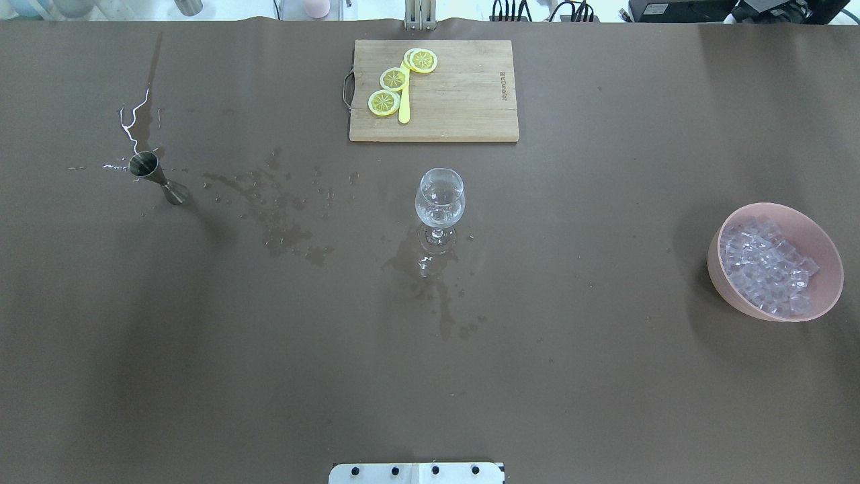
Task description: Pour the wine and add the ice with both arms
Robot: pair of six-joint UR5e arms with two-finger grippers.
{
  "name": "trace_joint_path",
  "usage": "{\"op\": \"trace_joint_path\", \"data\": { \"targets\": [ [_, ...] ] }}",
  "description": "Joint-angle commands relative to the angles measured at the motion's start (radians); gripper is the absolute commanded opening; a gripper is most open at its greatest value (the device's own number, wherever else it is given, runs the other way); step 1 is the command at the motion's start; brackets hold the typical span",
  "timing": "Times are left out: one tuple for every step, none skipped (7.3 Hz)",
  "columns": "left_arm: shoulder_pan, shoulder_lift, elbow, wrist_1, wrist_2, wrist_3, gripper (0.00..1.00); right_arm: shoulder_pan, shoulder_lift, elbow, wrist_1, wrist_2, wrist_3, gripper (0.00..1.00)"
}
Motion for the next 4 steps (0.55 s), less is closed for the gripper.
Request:
{"op": "trace_joint_path", "data": {
  "targets": [
    [0.002,-0.003,-0.004,-0.001,0.004,-0.002,0.98,0.001,-0.001,0.001,-0.001,0.001,-0.001,1.00],
    [0.003,-0.003,-0.004,-0.001,0.004,0.001,0.98,0.001,-0.003,0.001,-0.001,0.001,-0.001,1.00],
    [0.003,0.005,-0.004,-0.024,0.004,0.026,0.98,0.003,-0.003,0.001,0.001,0.001,-0.001,1.00],
    [0.002,-0.001,-0.004,-0.027,0.003,0.026,0.98,0.003,-0.003,0.001,0.001,0.000,-0.001,1.00]
  ]
}}
